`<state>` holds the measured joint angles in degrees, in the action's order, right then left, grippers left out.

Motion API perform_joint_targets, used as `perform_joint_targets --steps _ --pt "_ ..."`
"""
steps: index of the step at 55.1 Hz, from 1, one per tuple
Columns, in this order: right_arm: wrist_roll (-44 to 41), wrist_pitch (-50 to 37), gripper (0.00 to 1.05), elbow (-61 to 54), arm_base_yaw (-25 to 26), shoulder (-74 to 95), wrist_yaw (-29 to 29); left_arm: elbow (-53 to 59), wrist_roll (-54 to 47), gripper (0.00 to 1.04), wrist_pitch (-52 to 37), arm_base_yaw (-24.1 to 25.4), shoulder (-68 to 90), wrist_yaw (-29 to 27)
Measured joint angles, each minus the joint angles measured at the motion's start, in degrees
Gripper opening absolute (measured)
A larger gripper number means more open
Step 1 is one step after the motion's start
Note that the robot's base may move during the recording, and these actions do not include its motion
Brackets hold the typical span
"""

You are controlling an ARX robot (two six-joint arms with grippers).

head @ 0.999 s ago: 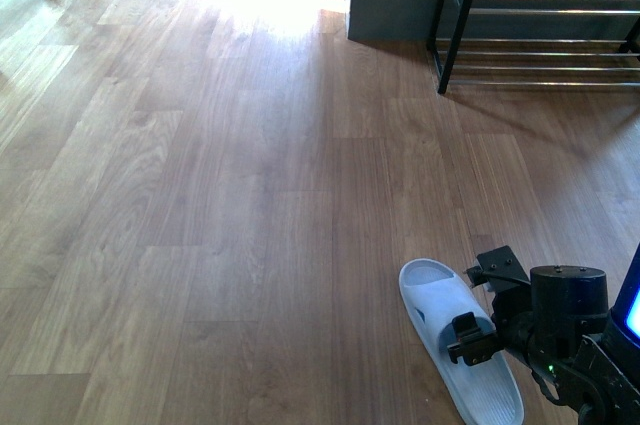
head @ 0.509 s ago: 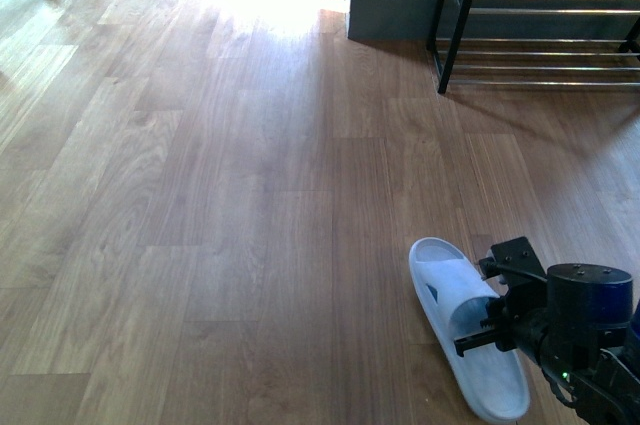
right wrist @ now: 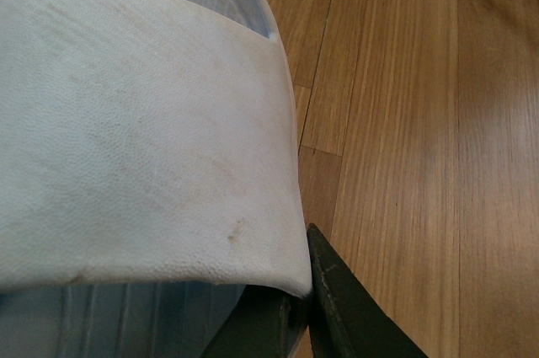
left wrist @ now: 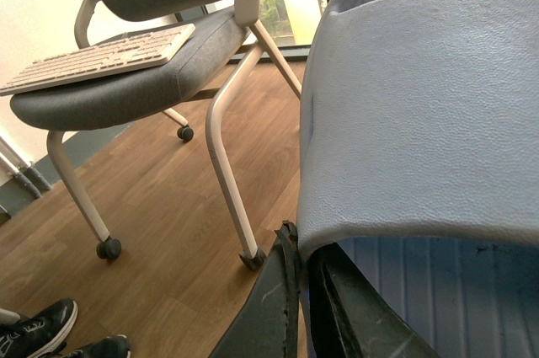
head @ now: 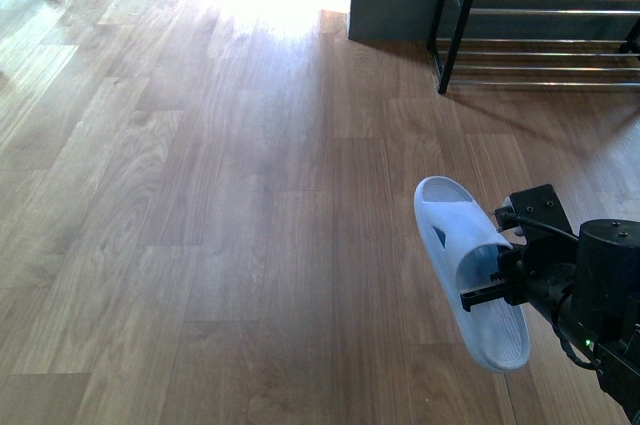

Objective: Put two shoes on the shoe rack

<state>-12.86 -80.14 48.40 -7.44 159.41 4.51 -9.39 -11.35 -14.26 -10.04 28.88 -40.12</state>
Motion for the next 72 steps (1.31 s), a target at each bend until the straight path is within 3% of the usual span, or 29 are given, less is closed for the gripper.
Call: perform_joint_targets --steps 45,47,49,53,59,63,69,72 --pt "-0.31 1.92 0.02 -2.05 -0.22 -1.95 0.83 0.00 0.00 0.02 0.00 0.00 0.00 0.00" --pt "-0.50 7.45 0.02 -6.27 -0.96 -6.32 3.67 0.00 0.00 0.02 0.00 0.00 -0.02 -0.07" --pt "-1.25 15.17 0.02 -17.94 -3.28 -17.42 6.36 0.00 -0.02 0.02 0.00 0.00 0.00 0.00" --pt "-2.38 20.74 0.02 -32.22 -6.82 -33.48 5.57 0.02 -0.02 0.02 0.00 0.00 0.02 0.04" --pt "-3.37 30.95 0.02 -42.10 -9.18 -52.26 5.62 0.02 0.00 0.02 0.00 0.02 -0.02 -0.09" --pt "-3.69 47.06 0.02 -46.18 -11.43 -73.42 5.79 0.02 -0.02 0.02 0.00 0.04 -0.02 -0.02" --pt "-3.26 81.11 0.02 -43.60 -15.43 -113.13 6.14 0.02 -0.02 0.02 0.00 0.02 -0.02 0.00" --pt "-2.86 88.96 0.02 -41.97 -14.84 -123.75 4.42 0.02 -0.02 0.02 0.00 0.04 -0.02 -0.02"
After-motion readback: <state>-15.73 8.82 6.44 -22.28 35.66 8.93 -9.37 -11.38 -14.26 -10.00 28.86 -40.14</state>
